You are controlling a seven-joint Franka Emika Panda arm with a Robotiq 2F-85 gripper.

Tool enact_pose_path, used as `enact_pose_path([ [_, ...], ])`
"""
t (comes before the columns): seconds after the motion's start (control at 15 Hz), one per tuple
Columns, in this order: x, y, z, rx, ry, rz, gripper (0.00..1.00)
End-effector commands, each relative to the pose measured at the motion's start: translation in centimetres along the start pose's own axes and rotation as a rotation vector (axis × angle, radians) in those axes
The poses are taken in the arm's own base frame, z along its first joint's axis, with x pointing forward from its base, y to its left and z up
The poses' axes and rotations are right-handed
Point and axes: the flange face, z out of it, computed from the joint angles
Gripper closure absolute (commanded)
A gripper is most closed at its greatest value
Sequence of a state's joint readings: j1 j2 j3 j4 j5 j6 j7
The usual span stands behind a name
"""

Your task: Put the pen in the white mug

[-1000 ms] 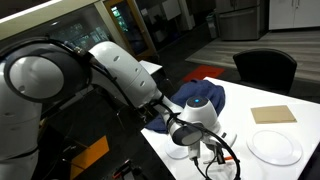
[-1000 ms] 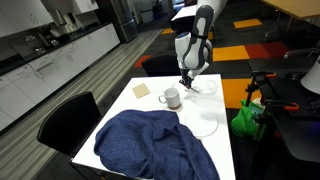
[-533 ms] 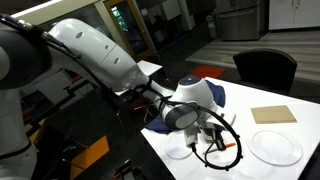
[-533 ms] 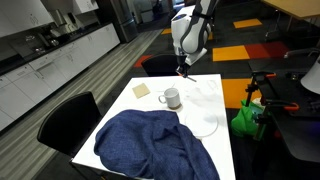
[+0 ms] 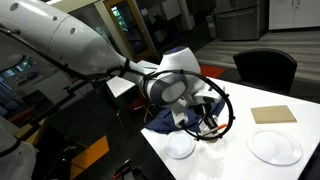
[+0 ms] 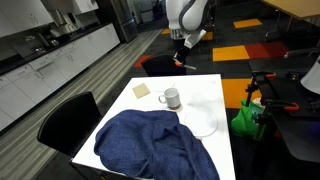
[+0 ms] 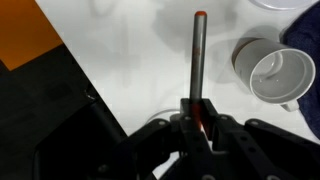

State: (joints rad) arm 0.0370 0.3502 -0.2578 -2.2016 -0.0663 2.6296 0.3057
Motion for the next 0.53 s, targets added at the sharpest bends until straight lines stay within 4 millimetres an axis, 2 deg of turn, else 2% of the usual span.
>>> enact_pose_path([
  [0.0, -0.8, -0.3, -4.9, -0.006, 0.006, -0.021, 0.96],
  [0.2, -0.9, -1.1, -7.8, -0.004, 0.004, -0.049, 0.96],
  [0.27, 0.1, -0.8, -5.8, 0.003, 0.015, -0.039, 0.86],
  [0.47, -0.2, -1.3, -7.4, 0.009, 0.015, -0.051, 0.86],
])
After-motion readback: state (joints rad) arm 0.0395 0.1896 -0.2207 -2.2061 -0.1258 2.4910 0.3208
